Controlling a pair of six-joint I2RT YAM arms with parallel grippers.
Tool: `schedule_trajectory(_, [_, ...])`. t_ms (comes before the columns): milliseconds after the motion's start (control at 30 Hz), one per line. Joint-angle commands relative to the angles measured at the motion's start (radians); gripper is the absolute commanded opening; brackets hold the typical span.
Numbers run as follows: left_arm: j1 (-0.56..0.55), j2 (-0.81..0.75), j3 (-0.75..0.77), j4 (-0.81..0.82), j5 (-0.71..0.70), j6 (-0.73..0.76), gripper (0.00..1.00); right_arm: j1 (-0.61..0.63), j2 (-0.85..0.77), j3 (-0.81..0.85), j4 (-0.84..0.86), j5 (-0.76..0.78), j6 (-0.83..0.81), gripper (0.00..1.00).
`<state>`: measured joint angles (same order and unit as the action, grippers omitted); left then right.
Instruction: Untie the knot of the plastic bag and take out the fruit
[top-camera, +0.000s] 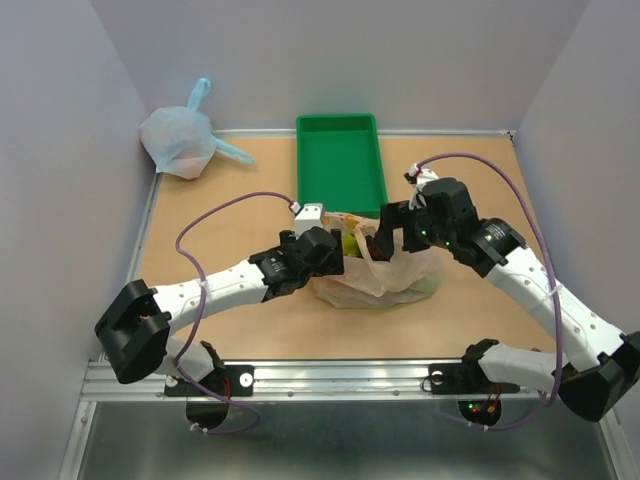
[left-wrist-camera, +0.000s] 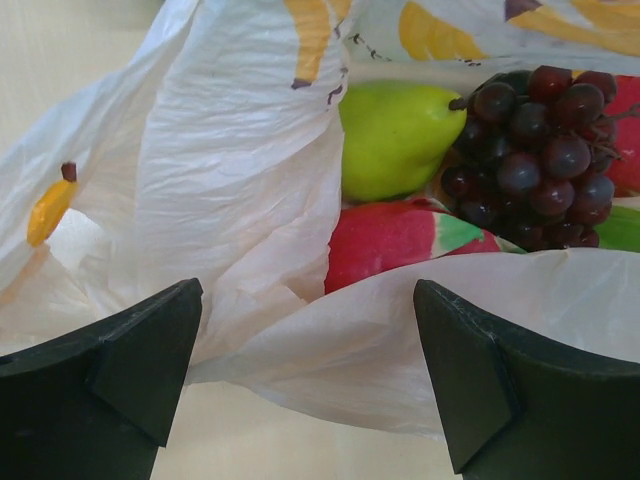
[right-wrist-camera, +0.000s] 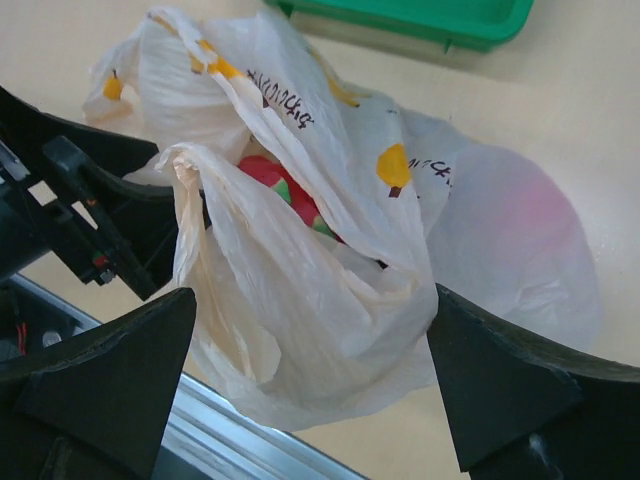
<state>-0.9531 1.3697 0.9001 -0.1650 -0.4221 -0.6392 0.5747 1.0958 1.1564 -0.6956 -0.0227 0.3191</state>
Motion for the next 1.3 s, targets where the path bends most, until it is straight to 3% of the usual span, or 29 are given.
schedule_trajectory(0, [0.002, -0.061, -0.062, 0.099, 0.017, -0.096, 0.96, 0.053, 0.039, 0.019, -0.024, 0.110, 0.044, 1.00])
schedule_trajectory(100, [0.004, -0.080, -0.130, 0.156, 0.039, -0.134, 0.86, 0.059, 0.062, -0.040, -0.024, 0.208, 0.051, 0.95])
schedule_trajectory(133, [0.002, -0.083, -0.147, 0.160, 0.042, -0.143, 0.69, 0.059, 0.064, -0.058, -0.024, 0.295, 0.057, 0.90])
schedule_trajectory(167, [0.002, -0.086, -0.176, 0.191, 0.040, -0.152, 0.62, 0.059, 0.061, -0.073, -0.024, 0.338, 0.064, 0.84])
schedule_trajectory(200, [0.004, -0.089, -0.190, 0.200, 0.039, -0.163, 0.43, 0.059, 0.061, -0.104, -0.024, 0.380, 0.075, 0.68])
schedule_trajectory(233, [0.004, -0.095, -0.204, 0.206, 0.040, -0.168, 0.35, 0.057, 0.062, -0.115, -0.024, 0.444, 0.080, 0.57])
schedule_trajectory(267, [0.005, -0.100, -0.225, 0.216, 0.040, -0.171, 0.24, 0.053, 0.068, -0.122, -0.025, 0.470, 0.083, 0.36])
schedule_trajectory(300, [0.007, -0.106, -0.236, 0.216, 0.040, -0.171, 0.24, 0.044, 0.072, -0.132, -0.027, 0.493, 0.087, 0.27])
schedule_trajectory(333, [0.010, -0.119, -0.245, 0.216, 0.042, -0.172, 0.11, 0.031, 0.075, -0.150, -0.025, 0.536, 0.106, 0.19])
schedule_trajectory(367, [0.013, -0.130, -0.262, 0.211, 0.043, -0.172, 0.04, 0.016, 0.076, -0.161, -0.025, 0.550, 0.113, 0.13])
schedule_trajectory(400, [0.017, -0.144, -0.273, 0.205, 0.043, -0.172, 0.00, -0.031, 0.078, -0.168, -0.019, 0.558, 0.124, 0.06])
schedule_trajectory(500, [0.033, -0.221, -0.322, 0.171, 0.039, -0.180, 0.00, -0.175, 0.067, -0.228, 0.048, 0.537, 0.132, 0.01])
schedule_trajectory(700, [0.089, -0.443, -0.440, 0.114, 0.043, -0.205, 0.00, -0.453, -0.010, -0.386, 0.228, 0.233, 0.147, 0.02])
schedule_trajectory(733, [0.094, -0.478, -0.446, 0.114, 0.052, -0.198, 0.00, -0.457, -0.002, -0.392, 0.252, 0.163, 0.146, 0.13])
schedule_trajectory(867, [0.096, -0.497, -0.402, 0.134, 0.097, -0.174, 0.00, -0.458, -0.043, -0.373, 0.255, 0.029, 0.103, 0.43])
schedule_trajectory(900, [0.096, -0.492, -0.388, 0.139, 0.117, -0.160, 0.00, -0.457, -0.066, -0.351, 0.252, -0.012, 0.085, 0.60])
schedule_trajectory(1000, [0.094, -0.463, -0.333, 0.151, 0.140, -0.131, 0.00, -0.457, -0.143, -0.254, 0.190, -0.036, 0.049, 0.79])
schedule_trajectory(1267, [0.070, -0.399, -0.259, 0.160, 0.141, -0.117, 0.00, -0.455, -0.169, 0.041, -0.008, -0.249, -0.052, 0.82])
